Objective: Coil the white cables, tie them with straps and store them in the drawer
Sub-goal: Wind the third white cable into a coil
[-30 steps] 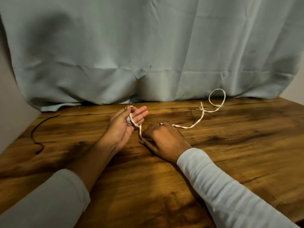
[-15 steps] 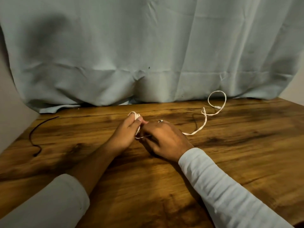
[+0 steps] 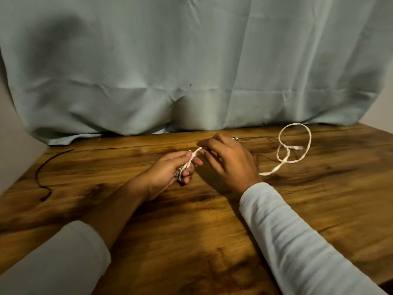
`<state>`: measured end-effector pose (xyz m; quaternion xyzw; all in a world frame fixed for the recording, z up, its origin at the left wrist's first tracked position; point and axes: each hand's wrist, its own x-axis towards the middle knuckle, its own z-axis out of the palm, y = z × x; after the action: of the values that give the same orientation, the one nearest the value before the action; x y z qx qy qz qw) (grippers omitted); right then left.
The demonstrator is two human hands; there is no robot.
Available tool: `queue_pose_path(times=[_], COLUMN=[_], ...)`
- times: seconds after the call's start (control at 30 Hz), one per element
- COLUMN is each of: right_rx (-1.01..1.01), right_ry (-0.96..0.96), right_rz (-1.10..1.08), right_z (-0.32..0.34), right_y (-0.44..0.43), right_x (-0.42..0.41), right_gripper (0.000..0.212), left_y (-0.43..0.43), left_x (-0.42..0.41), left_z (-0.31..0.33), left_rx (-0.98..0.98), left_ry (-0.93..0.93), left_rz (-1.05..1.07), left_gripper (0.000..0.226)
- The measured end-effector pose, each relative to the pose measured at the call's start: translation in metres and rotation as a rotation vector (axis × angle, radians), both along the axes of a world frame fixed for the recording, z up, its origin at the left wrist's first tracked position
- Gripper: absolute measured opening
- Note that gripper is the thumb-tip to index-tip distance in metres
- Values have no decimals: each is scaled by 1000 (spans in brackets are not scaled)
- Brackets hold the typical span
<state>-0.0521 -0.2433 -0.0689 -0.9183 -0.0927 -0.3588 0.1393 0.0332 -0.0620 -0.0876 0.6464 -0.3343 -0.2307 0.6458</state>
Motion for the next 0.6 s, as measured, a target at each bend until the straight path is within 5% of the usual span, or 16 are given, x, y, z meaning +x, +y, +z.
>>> queue_pose_path(times=[0.2,0.4,0.6], right_rx=[-67,-322,-475], right_ry=[147,386,367], right_rz=[-142,-432,-407], right_z=[-6,-15,-17], right_y=[-4,23,37], right_x=[7,10,12], right_gripper=[49,92,57], left_y=[4,9,15], left_x=[-6,-2,3], left_z=[4,13,20], left_rx=[-145,-473,-624], left_ry=[210,561,640], left_rz=[-149,-109,15], left_gripper=[25,22,27])
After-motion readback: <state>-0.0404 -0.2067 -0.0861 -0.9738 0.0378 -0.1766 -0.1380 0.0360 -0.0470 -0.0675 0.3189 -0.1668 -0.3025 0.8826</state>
